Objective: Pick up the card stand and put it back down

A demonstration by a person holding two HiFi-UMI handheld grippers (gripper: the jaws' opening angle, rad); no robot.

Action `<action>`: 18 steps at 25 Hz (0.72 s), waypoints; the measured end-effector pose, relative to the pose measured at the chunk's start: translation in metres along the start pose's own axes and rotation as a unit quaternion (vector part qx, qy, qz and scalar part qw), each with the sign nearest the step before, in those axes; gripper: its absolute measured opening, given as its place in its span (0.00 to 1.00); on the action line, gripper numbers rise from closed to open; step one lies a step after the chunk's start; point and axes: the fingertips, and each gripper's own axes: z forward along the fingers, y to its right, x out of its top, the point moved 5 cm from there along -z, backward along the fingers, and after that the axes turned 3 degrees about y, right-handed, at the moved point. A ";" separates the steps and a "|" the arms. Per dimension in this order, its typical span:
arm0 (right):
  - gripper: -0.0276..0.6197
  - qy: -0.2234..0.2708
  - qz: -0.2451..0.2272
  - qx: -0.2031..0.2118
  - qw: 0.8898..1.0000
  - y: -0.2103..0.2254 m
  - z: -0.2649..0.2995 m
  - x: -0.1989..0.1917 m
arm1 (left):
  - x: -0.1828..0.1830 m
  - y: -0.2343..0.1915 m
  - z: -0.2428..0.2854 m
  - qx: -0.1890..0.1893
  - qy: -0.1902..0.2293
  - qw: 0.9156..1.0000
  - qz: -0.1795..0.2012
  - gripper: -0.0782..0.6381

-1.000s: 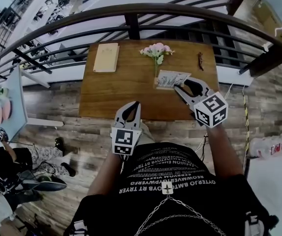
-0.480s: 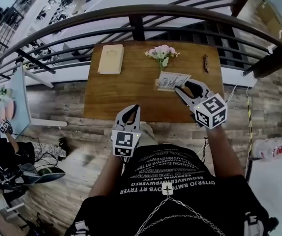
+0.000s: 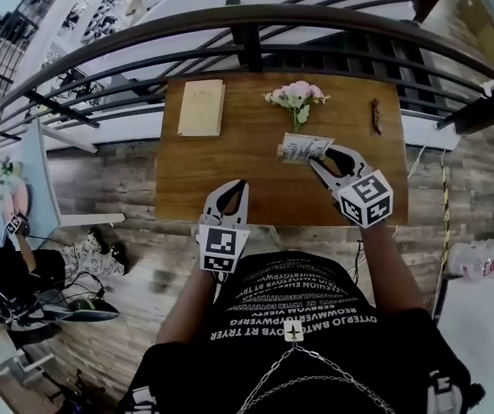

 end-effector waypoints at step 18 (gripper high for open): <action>0.29 -0.048 0.046 -0.037 0.997 0.047 0.106 -0.076 | -0.006 -0.079 0.059 -0.018 -0.055 0.998 -0.010 0.15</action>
